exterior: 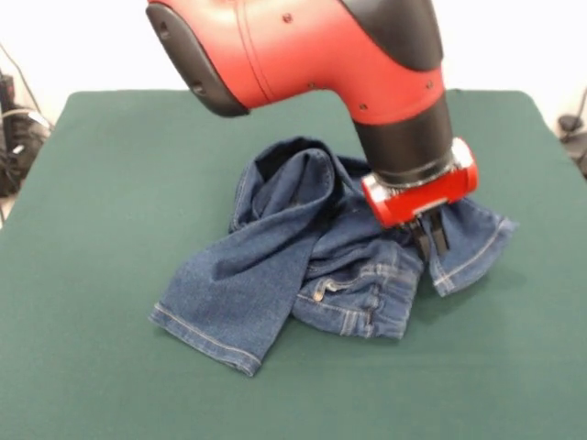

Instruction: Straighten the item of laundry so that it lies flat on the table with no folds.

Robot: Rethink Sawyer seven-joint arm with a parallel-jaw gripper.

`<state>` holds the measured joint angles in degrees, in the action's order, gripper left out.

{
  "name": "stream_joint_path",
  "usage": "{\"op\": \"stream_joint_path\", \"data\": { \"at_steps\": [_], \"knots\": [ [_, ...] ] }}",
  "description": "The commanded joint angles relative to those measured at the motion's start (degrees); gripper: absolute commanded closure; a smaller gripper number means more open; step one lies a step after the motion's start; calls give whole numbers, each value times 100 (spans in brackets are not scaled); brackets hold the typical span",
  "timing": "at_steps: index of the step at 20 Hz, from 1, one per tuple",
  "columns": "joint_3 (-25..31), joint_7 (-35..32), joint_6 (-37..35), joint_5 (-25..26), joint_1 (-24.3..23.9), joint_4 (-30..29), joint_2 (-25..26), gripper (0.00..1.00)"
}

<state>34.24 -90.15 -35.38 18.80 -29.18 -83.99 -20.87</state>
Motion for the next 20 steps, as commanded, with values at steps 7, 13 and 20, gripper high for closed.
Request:
{"op": "stream_joint_path", "data": {
  "at_steps": [7, 13, 20],
  "knots": [
    [725, 940, -1319, 177, -205, -1514, -662, 100],
    [768, 1222, -2020, 208, -394, -1677, -949, 100],
    [620, 1759, -2622, 682, -738, -1600, -983, 100]
  ]
}}
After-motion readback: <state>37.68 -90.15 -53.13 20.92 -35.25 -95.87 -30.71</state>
